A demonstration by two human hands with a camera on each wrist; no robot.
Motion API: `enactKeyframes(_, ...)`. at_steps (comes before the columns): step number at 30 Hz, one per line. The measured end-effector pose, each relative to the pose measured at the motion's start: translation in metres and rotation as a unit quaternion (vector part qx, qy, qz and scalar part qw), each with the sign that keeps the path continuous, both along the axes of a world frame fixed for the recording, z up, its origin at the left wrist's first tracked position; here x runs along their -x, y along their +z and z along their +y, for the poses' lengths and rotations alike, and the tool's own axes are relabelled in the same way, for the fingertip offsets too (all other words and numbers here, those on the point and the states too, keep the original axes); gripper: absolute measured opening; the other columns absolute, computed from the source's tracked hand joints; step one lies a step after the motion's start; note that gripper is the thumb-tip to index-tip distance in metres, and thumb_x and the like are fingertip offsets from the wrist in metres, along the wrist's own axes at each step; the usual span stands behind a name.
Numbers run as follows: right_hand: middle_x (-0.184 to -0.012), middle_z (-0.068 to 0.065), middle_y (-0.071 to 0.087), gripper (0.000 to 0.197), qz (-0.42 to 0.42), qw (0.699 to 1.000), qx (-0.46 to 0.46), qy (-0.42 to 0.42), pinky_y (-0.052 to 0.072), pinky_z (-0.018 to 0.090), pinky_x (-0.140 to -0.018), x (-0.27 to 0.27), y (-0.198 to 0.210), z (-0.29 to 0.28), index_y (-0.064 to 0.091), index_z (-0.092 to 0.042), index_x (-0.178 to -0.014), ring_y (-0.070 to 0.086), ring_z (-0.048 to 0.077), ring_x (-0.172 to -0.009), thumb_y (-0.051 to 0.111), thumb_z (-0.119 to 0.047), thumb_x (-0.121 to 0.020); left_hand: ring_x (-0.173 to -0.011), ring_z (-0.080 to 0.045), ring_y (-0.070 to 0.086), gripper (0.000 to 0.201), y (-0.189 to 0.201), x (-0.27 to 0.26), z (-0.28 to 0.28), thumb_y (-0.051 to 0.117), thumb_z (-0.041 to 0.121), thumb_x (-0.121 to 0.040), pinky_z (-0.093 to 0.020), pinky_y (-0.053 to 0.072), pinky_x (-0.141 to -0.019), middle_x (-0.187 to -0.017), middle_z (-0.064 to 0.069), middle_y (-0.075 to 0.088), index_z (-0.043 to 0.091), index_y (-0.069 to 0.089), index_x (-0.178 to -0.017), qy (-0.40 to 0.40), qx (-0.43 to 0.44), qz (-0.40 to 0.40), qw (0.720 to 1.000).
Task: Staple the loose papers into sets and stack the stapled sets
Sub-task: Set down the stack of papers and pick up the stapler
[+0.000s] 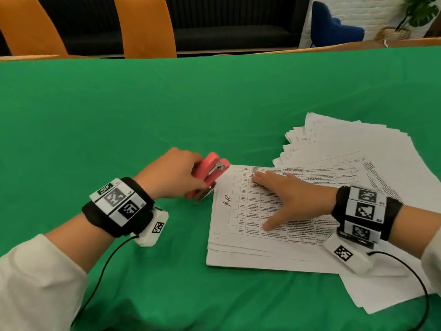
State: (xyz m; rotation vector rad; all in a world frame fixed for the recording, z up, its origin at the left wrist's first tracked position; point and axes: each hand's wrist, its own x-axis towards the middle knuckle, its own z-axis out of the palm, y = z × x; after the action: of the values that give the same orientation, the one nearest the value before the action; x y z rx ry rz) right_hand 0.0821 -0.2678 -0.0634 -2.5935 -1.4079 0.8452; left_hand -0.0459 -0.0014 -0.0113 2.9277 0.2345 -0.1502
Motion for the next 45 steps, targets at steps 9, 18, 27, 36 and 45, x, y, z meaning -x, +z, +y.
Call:
enactKeyframes(9, -0.157, -0.024, 0.03, 0.145, 0.154, 0.963, -0.189, -0.119, 0.032, 0.03, -0.122, -0.005, -0.014, -0.015, -0.004, -0.032, -0.165, 0.038, 0.0, -0.141, 0.097, -0.049, -0.063, -0.07, -0.015, 0.06, 0.022, -0.018, -0.062, -0.059, 0.077, 0.035, -0.086, -0.029, 0.044, -0.056, -0.08, 0.004, 0.065, 0.02, 0.066, -0.097, -0.096, 0.024, -0.012, 0.995)
enactKeyframes(18, -0.157, -0.011, 0.032, 0.147, 0.128, 0.975, -0.149, -0.108, 0.03, 0.025, -0.117, -0.006, -0.014, -0.012, -0.01, -0.026, -0.164, 0.033, 0.011, -0.143, 0.096, -0.045, -0.066, -0.07, -0.017, 0.056, 0.018, -0.022, -0.07, -0.058, 0.067, 0.033, -0.089, -0.03, 0.039, -0.058, -0.081, 0.005, 0.063, 0.024, 0.063, -0.104, -0.217, -0.088, 0.01, 0.972)
enactKeyframes(27, -0.166, -0.007, 0.021, 0.126, 0.095, 0.983, -0.135, -0.083, 0.01, 0.036, -0.124, -0.003, -0.007, -0.013, 0.001, -0.031, -0.163, 0.021, 0.008, -0.14, 0.089, -0.047, -0.075, -0.065, -0.012, 0.052, 0.023, -0.024, -0.075, -0.051, 0.066, 0.038, -0.089, -0.029, 0.04, -0.056, -0.078, 0.005, 0.059, 0.022, 0.062, -0.104, -0.231, -0.117, 0.041, 0.965)
enactKeyframes(36, -0.167, -0.007, 0.021, 0.126, 0.087, 0.984, -0.139, -0.07, -0.004, 0.043, -0.13, -0.008, -0.013, -0.012, 0.005, -0.031, -0.163, 0.015, 0.012, -0.153, 0.089, -0.055, -0.072, -0.066, -0.016, 0.052, 0.018, -0.024, -0.078, -0.053, 0.067, 0.036, -0.087, -0.031, 0.039, -0.057, -0.078, 0.005, 0.058, 0.028, 0.052, -0.093, -0.265, -0.114, 0.046, 0.956)
enactKeyframes(45, -0.174, -0.006, 0.003, 0.13, 0.076, 0.988, -0.125, -0.043, -0.008, 0.049, -0.13, -0.012, -0.022, -0.009, 0.002, -0.03, -0.165, -0.005, 0.011, -0.159, 0.084, -0.066, -0.071, -0.07, -0.019, 0.052, 0.024, -0.024, -0.075, -0.051, 0.068, 0.034, -0.086, -0.033, 0.038, -0.061, -0.082, 0.005, 0.06, 0.033, 0.045, -0.093, -0.291, -0.095, 0.047, 0.951)
